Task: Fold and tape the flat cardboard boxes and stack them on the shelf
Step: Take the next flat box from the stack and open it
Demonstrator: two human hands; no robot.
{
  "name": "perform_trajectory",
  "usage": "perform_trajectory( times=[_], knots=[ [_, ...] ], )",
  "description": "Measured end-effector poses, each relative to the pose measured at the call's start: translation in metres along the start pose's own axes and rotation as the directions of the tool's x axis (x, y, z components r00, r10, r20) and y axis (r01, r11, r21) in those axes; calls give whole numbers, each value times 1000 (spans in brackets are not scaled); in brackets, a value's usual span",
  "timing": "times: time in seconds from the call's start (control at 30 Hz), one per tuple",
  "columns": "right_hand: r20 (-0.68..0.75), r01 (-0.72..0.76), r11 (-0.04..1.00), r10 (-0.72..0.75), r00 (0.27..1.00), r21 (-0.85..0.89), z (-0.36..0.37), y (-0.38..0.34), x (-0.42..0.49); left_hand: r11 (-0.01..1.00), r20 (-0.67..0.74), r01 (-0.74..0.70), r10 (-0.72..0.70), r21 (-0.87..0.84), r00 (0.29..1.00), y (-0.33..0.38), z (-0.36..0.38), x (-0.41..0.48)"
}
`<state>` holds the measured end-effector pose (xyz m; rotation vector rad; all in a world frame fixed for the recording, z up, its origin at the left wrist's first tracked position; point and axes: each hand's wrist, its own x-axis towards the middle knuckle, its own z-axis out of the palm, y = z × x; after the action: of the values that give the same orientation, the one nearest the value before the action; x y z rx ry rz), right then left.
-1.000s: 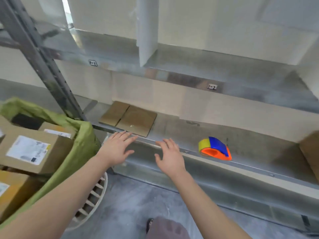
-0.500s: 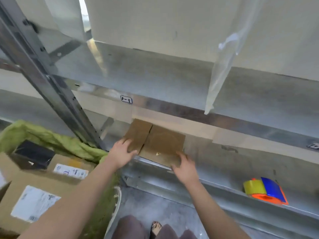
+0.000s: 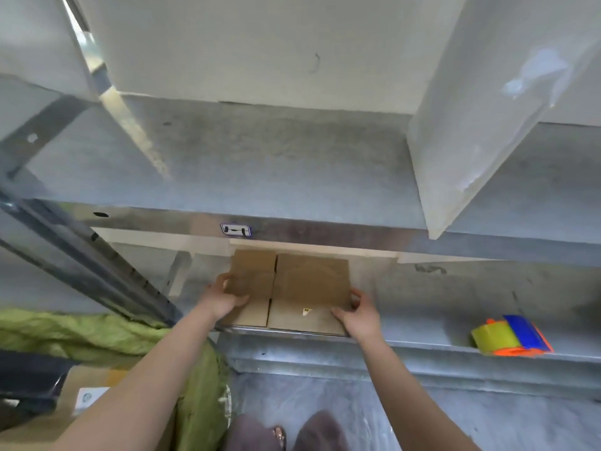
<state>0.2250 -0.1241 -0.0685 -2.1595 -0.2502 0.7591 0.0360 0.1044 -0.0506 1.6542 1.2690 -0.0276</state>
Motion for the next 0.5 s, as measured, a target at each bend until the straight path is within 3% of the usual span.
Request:
perform_trajectory(
  times=[0.3,0.5],
  knots=[
    [-51,63,989,-56,997,135,-47,10,-25,983,95,-178,181,-39,979,21,5,-39],
    [-113,214,977,-213,970,-6,-110,29,-39,944,111,-327,329,-38,938,50,46,-80]
  ],
)
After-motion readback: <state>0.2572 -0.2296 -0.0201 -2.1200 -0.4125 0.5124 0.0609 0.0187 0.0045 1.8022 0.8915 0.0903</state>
